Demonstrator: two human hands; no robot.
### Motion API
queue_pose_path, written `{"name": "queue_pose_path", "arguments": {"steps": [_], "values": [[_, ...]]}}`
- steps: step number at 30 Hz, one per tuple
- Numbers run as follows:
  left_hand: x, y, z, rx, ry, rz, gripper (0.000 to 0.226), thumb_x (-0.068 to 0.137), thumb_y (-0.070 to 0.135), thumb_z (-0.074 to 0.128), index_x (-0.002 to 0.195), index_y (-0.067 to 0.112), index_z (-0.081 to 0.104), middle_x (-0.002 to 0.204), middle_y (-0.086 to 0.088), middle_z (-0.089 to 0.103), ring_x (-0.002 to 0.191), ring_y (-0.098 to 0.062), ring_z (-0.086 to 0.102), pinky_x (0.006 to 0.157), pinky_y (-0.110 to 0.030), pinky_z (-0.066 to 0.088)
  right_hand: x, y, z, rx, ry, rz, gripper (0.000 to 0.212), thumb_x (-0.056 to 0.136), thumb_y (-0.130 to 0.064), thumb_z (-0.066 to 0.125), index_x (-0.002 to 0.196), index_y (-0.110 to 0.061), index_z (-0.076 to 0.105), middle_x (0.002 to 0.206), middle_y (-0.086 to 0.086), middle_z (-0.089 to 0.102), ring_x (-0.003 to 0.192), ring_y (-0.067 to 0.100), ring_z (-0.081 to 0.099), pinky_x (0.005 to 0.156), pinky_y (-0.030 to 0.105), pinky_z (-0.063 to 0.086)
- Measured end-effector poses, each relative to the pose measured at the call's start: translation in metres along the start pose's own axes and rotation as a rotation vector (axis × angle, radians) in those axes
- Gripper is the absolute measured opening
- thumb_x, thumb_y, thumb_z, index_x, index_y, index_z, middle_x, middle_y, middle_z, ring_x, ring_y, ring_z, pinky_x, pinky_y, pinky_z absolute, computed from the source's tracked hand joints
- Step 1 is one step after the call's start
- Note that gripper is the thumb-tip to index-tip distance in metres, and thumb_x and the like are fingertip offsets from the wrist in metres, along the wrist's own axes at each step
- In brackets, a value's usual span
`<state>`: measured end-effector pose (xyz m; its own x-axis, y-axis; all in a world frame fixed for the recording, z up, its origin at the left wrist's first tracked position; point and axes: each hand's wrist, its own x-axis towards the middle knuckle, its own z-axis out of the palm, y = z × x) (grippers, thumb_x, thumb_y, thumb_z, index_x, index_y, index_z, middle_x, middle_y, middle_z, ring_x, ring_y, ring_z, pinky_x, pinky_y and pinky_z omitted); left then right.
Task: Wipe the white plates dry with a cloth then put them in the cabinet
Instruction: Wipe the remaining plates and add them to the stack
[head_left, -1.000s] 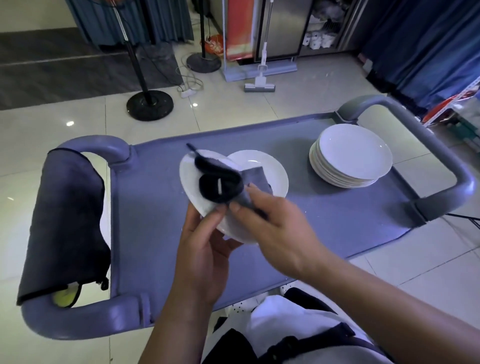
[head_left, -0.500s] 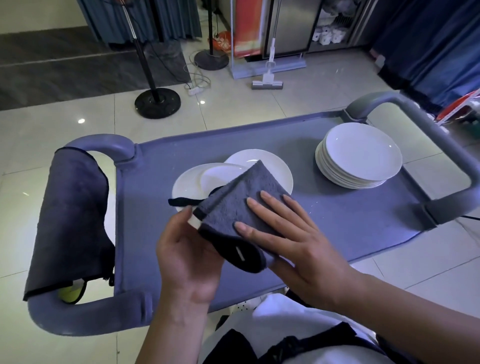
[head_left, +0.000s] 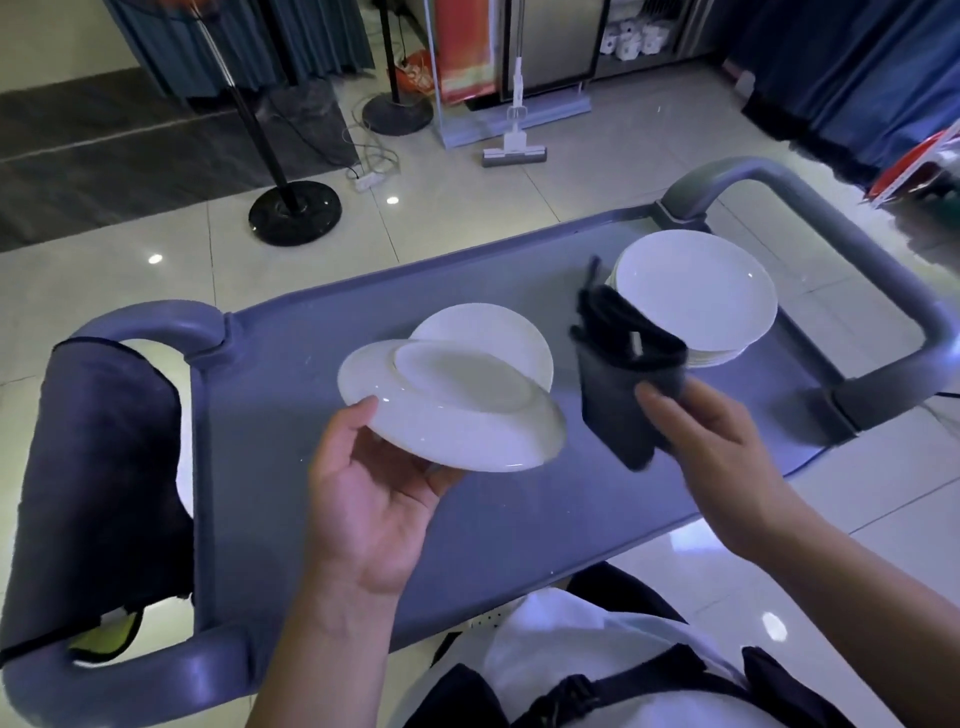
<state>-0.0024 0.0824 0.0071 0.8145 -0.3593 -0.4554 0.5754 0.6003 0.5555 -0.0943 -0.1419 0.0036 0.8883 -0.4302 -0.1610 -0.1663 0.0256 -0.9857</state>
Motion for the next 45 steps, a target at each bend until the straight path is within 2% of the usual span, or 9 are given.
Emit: {"name": "queue_pose_path", "arguments": {"steps": [3, 6, 17, 22, 26, 28, 32, 39, 45], "values": [[0.006, -0.01, 0.017, -0.022, 0.025, -0.068, 0.032, 0.084, 0.027, 0.055, 0.104, 0.015, 0.077, 0.108, -0.009, 0.076, 0.088, -0.024, 0.075, 0.064, -0.036, 0.063, -0.008, -0.009, 0.005, -0.373, -0.289, -0.316, 0.02, 0.096, -0.028, 0.056, 0.108, -0.037, 0.069, 0.107, -0.026, 0.064, 0.102, -0.004, 0.056, 0.092, 0.014, 0.041], [0.01, -0.014, 0.032, -0.046, 0.081, -0.131, 0.034, 0.083, 0.024, 0.057, 0.109, 0.01, 0.073, 0.106, -0.01, 0.075, 0.084, -0.025, 0.075, 0.06, -0.036, 0.062, -0.012, 0.003, 0.002, -0.861, -0.419, -0.486, 0.067, 0.095, -0.038, 0.052, 0.156, -0.041, 0.025, 0.164, -0.012, 0.026, 0.154, 0.011, 0.015, 0.123, 0.037, 0.021], [0.028, -0.042, 0.091, -0.141, 0.225, -0.202, 0.011, 0.094, 0.017, 0.059, 0.093, 0.007, 0.065, 0.088, -0.018, 0.073, 0.074, -0.038, 0.075, 0.056, -0.051, 0.061, 0.033, 0.013, -0.039, -0.81, -0.126, -0.681, 0.068, 0.082, 0.006, 0.058, 0.139, -0.03, 0.052, 0.131, -0.01, 0.065, 0.109, 0.02, 0.066, 0.071, 0.036, 0.059], [0.047, -0.05, 0.1, 0.234, 0.189, -0.131, 0.033, 0.09, 0.024, 0.062, 0.119, 0.009, 0.064, 0.125, -0.019, 0.068, 0.116, -0.039, 0.068, 0.098, -0.059, 0.054, 0.072, 0.028, -0.064, -0.306, -0.017, -0.065, 0.043, 0.089, 0.006, 0.061, 0.108, -0.032, 0.066, 0.083, -0.028, 0.068, 0.078, 0.005, 0.058, 0.075, 0.029, 0.053], [0.043, -0.047, 0.083, 0.677, 0.347, 0.374, 0.031, 0.093, 0.032, 0.066, 0.122, 0.026, 0.071, 0.119, -0.002, 0.076, 0.12, -0.014, 0.067, 0.112, -0.043, 0.044, 0.08, 0.044, -0.097, 0.276, 0.013, 0.459, 0.031, 0.091, 0.008, 0.061, 0.11, -0.015, 0.069, 0.096, 0.001, 0.078, 0.086, 0.025, 0.07, 0.069, 0.04, 0.058], [0.036, -0.048, 0.069, 0.722, 0.312, 0.32, 0.053, 0.08, 0.051, 0.074, 0.13, 0.035, 0.066, 0.13, 0.006, 0.071, 0.125, -0.01, 0.063, 0.111, -0.049, 0.044, 0.077, 0.051, -0.107, 0.386, -0.008, 0.572, 0.029, 0.092, 0.004, 0.061, 0.114, -0.014, 0.068, 0.107, 0.007, 0.077, 0.088, 0.027, 0.07, 0.075, 0.043, 0.056], [0.024, -0.074, 0.065, 0.53, -0.047, -0.087, 0.093, 0.071, 0.019, 0.084, 0.15, 0.044, 0.042, 0.142, -0.004, 0.061, 0.127, -0.035, 0.061, 0.084, -0.067, 0.055, 0.082, 0.059, -0.108, 0.504, -0.061, 0.682, 0.028, 0.09, 0.001, 0.063, 0.113, -0.014, 0.066, 0.11, 0.009, 0.076, 0.088, 0.025, 0.071, 0.09, 0.051, 0.053], [0.013, -0.086, 0.078, 0.527, 0.055, 0.098, 0.082, 0.075, -0.009, 0.058, 0.141, 0.039, 0.054, 0.139, -0.003, 0.061, 0.117, -0.035, 0.067, 0.067, -0.065, 0.058, 0.103, 0.057, -0.101, 0.459, -0.256, 0.686, 0.037, 0.088, -0.01, 0.068, 0.124, -0.017, 0.067, 0.117, 0.005, 0.074, 0.101, 0.026, 0.07, 0.079, 0.043, 0.061], [-0.008, -0.084, 0.076, 0.492, 0.19, 0.298, 0.077, 0.08, -0.002, 0.061, 0.142, 0.043, 0.054, 0.136, 0.004, 0.064, 0.121, -0.031, 0.065, 0.064, -0.059, 0.061, 0.122, 0.036, -0.082, 0.257, -0.134, 0.469, 0.015, 0.099, -0.018, 0.061, 0.109, -0.021, 0.072, 0.102, 0.002, 0.077, 0.077, 0.015, 0.071, 0.063, 0.035, 0.054]]}}
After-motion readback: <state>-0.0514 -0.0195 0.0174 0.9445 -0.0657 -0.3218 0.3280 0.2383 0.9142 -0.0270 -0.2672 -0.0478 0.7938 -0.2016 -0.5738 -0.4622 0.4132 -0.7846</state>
